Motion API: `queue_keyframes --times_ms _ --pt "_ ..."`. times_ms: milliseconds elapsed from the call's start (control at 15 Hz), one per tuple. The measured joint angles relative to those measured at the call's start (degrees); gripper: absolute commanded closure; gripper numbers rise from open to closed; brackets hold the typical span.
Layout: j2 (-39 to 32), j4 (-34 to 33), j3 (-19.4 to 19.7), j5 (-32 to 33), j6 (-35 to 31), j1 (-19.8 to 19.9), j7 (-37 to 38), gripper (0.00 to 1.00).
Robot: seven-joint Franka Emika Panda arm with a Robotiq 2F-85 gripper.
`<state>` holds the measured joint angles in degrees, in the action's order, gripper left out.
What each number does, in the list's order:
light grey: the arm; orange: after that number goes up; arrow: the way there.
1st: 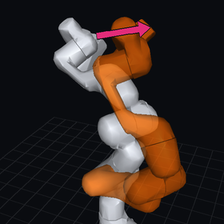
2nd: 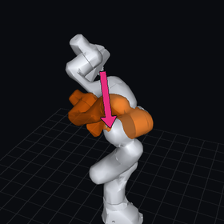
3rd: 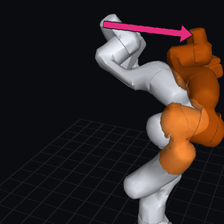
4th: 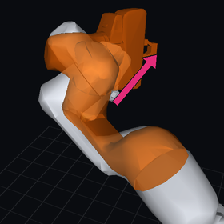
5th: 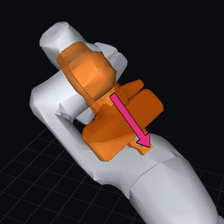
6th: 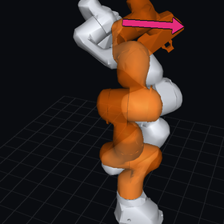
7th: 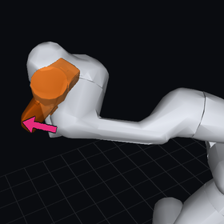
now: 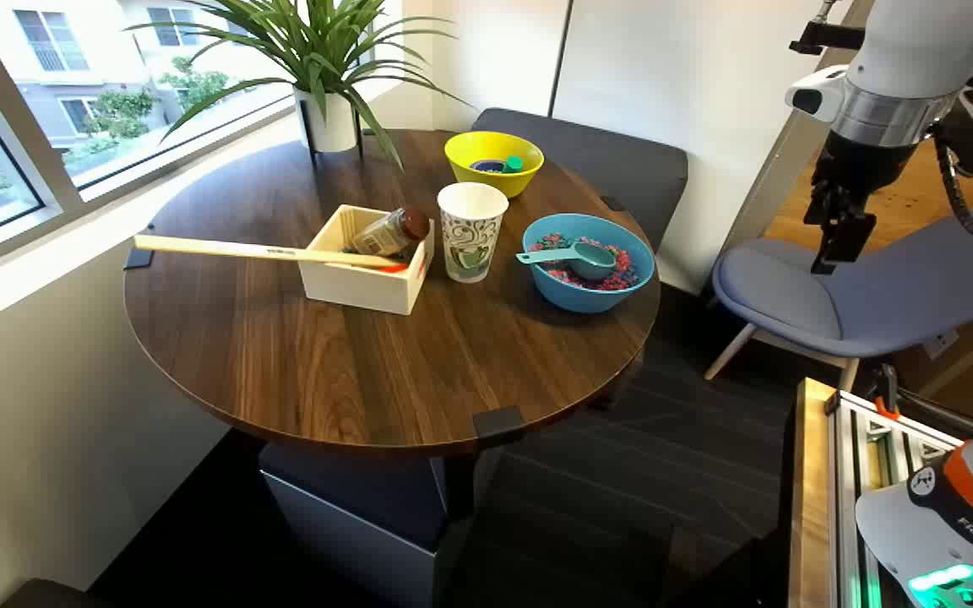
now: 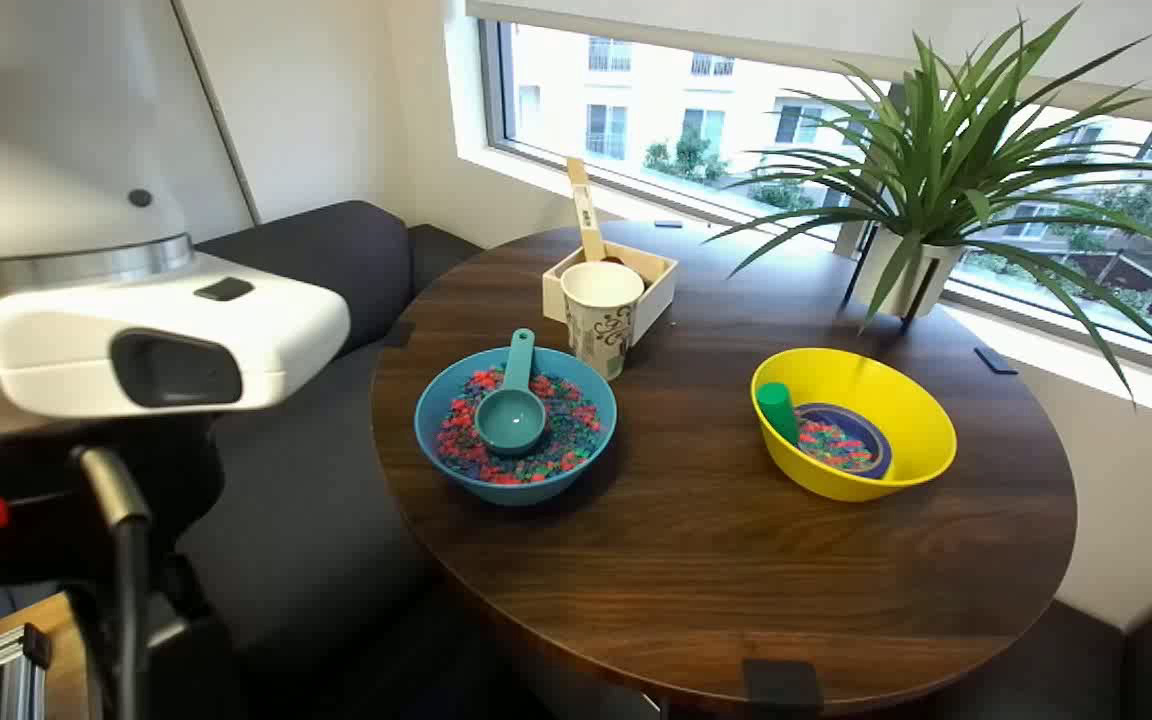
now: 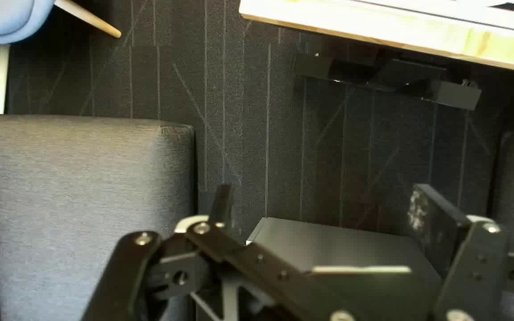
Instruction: Pick up the paper cup and put it in the blue bowl
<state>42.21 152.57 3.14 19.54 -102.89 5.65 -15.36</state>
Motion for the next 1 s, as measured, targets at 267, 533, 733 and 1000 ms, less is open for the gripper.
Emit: queue_keyframes --times_ms 267,533,733,1000 --pt "0.0 0.0 0.0 0.0 0.0 0.0 0.0 0.0" --pt "0.0 0.0 0.0 0.0 0.0 0.0 0.0 0.0" --pt "-0.4 -0.5 0.0 -0.1 -0.1 -0.6 0.7 0.0" --pt "-5.4 -5.9 -3.8 -0.8 -1.9 -5.4 4.2 0.0"
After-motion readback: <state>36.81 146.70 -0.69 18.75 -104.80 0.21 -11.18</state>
